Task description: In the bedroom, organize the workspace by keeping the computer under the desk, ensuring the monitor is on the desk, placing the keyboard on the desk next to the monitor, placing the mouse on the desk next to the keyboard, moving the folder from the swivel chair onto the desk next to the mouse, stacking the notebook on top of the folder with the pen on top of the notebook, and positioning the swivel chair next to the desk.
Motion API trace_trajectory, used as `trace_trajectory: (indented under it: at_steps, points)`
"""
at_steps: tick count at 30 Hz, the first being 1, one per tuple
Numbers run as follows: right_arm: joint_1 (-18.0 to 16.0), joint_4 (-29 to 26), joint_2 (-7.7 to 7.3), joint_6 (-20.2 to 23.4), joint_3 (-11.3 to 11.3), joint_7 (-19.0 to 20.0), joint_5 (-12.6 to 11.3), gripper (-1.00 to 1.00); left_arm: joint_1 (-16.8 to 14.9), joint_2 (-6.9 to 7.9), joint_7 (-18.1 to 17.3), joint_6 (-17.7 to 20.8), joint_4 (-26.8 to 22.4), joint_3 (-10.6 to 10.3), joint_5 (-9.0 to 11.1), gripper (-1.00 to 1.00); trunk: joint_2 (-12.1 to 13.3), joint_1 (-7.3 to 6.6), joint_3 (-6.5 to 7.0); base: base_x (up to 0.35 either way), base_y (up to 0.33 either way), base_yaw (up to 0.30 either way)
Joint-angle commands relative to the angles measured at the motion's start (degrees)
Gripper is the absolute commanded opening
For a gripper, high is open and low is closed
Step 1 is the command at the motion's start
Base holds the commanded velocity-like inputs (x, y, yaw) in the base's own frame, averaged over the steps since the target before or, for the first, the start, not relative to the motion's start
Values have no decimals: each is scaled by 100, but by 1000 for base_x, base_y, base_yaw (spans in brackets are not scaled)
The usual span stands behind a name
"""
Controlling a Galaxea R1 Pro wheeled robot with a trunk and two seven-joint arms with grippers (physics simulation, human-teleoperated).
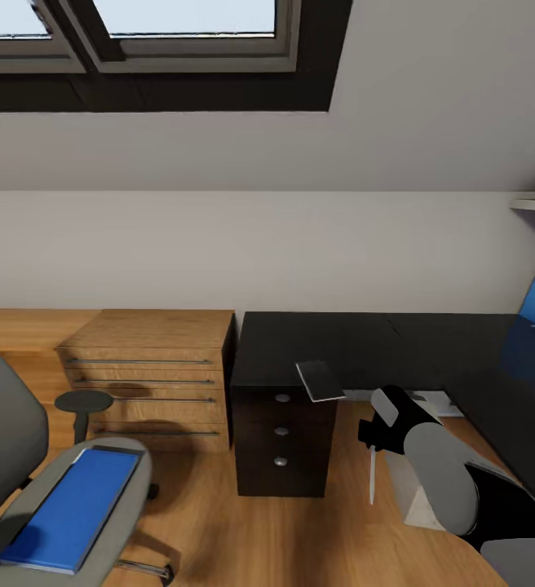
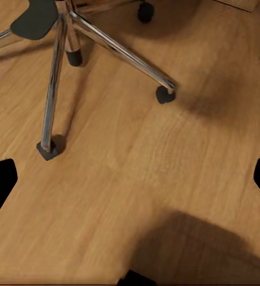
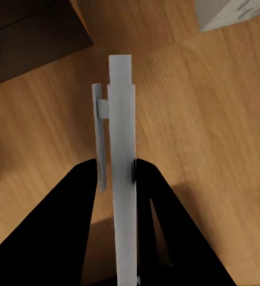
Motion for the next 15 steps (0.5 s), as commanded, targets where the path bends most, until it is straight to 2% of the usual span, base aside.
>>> trace_trajectory:
  at_steps: [1, 15]
  points:
    - [-2, -7, -1, 9, 7, -43, -64, -100, -4, 0, -25, -17, 5, -46, 60, 100, -3, 0, -6, 0, -304, 0]
    - [-2, 0, 14, 6, 10, -43, -61, -100, -4, -21, -25, -5, 5, -46, 47, 100, -3, 0, -6, -33, -303, 0]
